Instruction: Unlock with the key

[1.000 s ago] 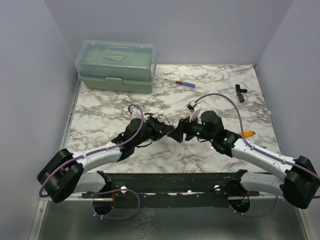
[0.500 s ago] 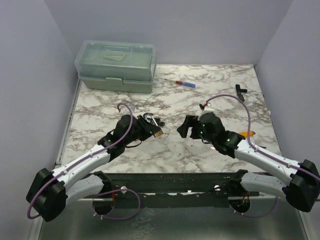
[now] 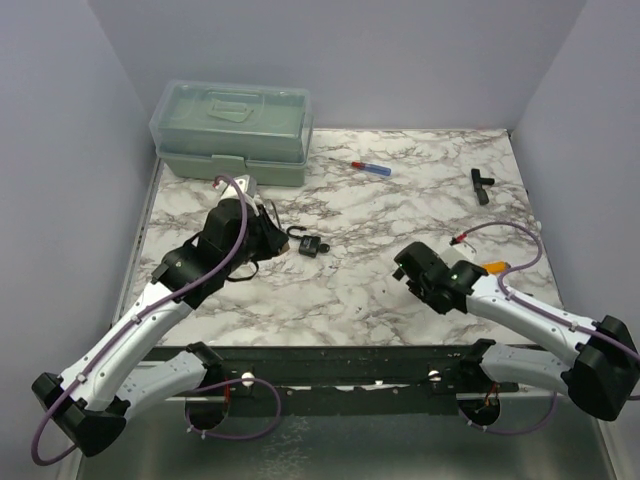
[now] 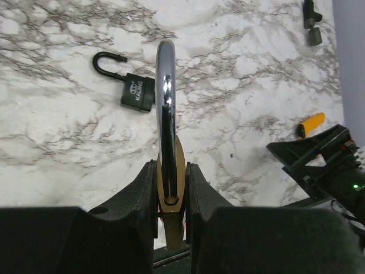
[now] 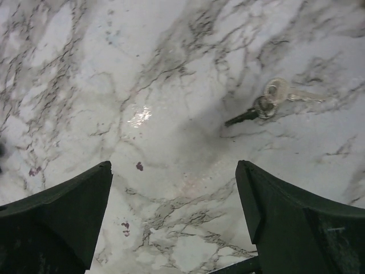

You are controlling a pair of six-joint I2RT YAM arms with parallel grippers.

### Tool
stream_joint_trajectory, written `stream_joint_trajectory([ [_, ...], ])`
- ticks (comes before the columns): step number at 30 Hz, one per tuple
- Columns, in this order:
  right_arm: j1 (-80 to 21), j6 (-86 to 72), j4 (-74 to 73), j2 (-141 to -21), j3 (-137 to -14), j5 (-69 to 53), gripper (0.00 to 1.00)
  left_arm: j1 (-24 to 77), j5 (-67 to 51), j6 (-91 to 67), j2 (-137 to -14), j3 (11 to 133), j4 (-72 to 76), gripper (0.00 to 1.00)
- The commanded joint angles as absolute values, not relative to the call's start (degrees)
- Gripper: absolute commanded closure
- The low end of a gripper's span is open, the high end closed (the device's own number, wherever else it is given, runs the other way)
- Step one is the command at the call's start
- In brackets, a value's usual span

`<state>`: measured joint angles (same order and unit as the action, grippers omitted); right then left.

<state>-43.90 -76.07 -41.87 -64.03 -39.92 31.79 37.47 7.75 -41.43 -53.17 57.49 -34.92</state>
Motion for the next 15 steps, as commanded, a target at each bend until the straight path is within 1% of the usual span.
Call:
stream_joint_trajectory([
  [1, -40.0, -89.2, -50.2, -60.2, -37.1, 35.2, 0.07, 37.3, 14.6, -31.5, -51.2, 59.6, -42.4, 1.00],
  [4, -34.0, -84.7, -47.6, -59.9, -36.8, 33.3, 0.11, 37.3, 16.0, -30.3, -50.4, 57.5, -42.1, 1.00],
  [5, -31.0, -82.8, -46.2, -60.6, -36.7, 31.8, 0.12, 37.3, 16.6, -29.9, -50.2, 56.3, -41.6, 1.00],
  [8, -26.4, -78.7, -43.4, -64.3, -37.2, 26.9, 0.17, 37.3, 19.1, -30.4, -49.4, 52.6, -39.7, 1.00],
  [15, -24.4, -77.1, -42.4, -69.7, -38.2, 23.7, 0.31, 37.2, 19.3, -30.2, -48.7, 51.0, -38.7, 1.00],
])
